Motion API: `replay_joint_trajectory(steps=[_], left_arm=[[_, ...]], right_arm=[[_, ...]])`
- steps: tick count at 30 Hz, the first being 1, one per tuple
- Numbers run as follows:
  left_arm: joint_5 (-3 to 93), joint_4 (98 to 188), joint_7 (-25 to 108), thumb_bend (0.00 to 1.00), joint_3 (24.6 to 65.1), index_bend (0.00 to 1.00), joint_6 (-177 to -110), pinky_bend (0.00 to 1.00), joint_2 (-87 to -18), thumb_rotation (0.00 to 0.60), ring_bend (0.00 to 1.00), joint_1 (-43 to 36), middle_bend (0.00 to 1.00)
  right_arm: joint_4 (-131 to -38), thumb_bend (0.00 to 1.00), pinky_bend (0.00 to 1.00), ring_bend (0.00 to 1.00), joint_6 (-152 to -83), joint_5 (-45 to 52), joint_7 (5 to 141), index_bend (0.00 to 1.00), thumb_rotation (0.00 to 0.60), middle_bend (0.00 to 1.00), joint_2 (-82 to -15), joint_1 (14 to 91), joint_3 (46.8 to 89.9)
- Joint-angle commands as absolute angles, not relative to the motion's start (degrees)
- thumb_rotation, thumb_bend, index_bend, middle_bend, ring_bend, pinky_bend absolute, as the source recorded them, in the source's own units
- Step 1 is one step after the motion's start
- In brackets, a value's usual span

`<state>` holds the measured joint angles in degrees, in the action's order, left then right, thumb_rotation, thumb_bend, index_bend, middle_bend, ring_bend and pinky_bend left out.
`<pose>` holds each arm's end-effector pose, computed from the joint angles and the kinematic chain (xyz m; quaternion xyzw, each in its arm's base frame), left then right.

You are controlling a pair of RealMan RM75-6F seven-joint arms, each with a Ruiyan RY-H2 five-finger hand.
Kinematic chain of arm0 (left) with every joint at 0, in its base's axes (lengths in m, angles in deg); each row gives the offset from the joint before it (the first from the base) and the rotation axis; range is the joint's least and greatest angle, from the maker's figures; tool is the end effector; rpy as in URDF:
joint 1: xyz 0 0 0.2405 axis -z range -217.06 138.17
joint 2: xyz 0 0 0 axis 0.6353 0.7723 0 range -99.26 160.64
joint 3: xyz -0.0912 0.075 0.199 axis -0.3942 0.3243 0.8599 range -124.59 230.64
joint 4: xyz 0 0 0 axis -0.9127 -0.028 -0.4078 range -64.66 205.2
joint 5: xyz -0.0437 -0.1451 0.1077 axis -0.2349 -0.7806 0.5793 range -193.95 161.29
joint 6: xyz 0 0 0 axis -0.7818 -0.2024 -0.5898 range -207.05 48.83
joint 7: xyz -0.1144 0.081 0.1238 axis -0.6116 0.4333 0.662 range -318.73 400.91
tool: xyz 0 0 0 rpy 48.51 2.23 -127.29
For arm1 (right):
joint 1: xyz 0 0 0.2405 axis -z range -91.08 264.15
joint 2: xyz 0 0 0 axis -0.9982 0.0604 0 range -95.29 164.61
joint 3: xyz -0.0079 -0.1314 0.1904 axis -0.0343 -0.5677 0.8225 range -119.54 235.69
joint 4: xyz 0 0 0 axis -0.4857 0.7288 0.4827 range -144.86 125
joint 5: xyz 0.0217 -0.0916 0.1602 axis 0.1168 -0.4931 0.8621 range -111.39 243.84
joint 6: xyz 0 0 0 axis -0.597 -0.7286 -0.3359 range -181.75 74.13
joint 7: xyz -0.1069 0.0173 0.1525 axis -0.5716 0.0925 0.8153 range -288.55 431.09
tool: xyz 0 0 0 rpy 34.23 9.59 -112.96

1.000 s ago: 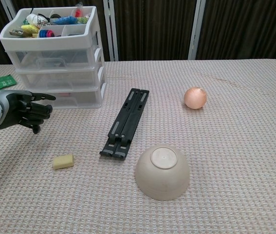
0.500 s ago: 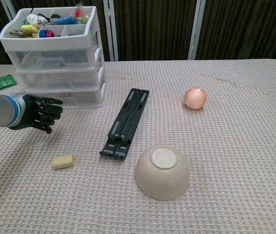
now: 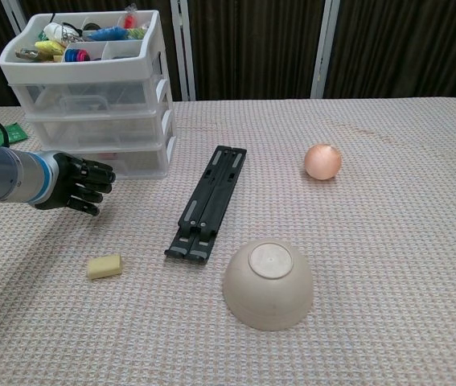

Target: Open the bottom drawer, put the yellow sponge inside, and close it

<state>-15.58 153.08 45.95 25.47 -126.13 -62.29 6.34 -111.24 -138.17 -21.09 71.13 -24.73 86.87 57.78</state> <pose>-0.1751 0.3770 -0.0399 -0.2767 -0.8374 -0.3453 0.3208 -0.2765 -0.1833 0.1677 0.5820 -0.4497 0.3672 0.5694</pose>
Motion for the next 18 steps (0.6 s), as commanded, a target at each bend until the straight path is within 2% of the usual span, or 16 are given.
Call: replay_joint_trajectory(steps=[1,8,18], left_arm=[[-17.3,151.62,45.61,0.73,25.19,0.0,-124.96,0.7,-62.95,0.6,0.9,6.85,0.99],[-18.83,148.54,45.44,0.73,25.03,0.0,-123.49,0.7,-64.48,0.6,0.9,7.97,0.99],[-18.18,146.44,43.68,0.73,23.39,0.07,-121.28,0.7,-65.96,0.6,0.9,8.84,0.99]], right_arm=[[-111.23,0.06,0.0,0.0,-138.19,-21.09,71.2,0.1,0.6,0.0,-24.73,86.87,57.79],[-111.31,0.06,0.0,0.0,-138.31,-20.97,71.25,0.1,0.6,0.0,-24.76,86.91,57.88],[-111.37,0.06,0.0,0.0,-138.17,-20.79,71.37,0.1,0.6,0.0,-24.67,86.9,57.87]])
